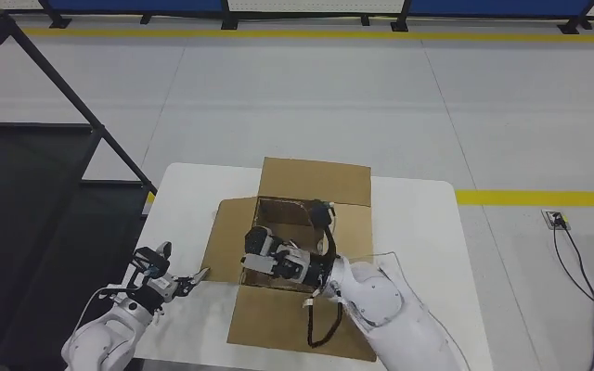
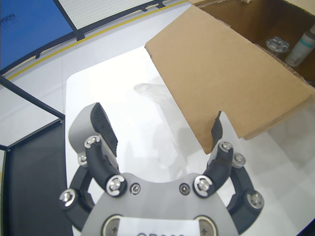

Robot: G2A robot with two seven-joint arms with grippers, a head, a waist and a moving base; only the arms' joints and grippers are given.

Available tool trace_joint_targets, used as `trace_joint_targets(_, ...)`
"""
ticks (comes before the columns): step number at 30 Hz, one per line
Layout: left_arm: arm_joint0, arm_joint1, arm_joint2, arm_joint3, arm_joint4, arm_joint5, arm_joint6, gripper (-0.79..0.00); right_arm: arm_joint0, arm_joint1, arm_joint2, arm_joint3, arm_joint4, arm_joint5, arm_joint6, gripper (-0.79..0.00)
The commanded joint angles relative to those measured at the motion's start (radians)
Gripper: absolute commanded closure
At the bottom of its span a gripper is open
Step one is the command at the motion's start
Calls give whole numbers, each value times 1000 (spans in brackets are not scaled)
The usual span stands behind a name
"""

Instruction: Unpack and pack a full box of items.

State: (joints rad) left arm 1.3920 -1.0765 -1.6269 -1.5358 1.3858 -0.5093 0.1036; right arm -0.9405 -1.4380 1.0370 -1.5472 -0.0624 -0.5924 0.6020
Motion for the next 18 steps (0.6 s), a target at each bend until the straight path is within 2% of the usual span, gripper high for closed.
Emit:
trace_joint_targets(1,1,0,-1,0,-2,1,-1,-785,-87,20,72,-113,-24,8,23,-785)
trace_joint_targets(4,-1,1,2,-1,-3,1,-7,-785,-170,39,144,-207,-47,16,35,-785)
trace_joint_targets(8,-9,1,9,-3,-1,7,-21,-785,-233,55,212,-257,-62,22,29,-785)
trace_joint_targets(12,-1,2,-3,-36,-9,31,-11,-785,-251,64,253,-255,-35,66,36,-785)
trace_joint_targets(18,38,6,-54,-148,2,66,10,-785,-251,64,253,-255,-35,66,36,-785)
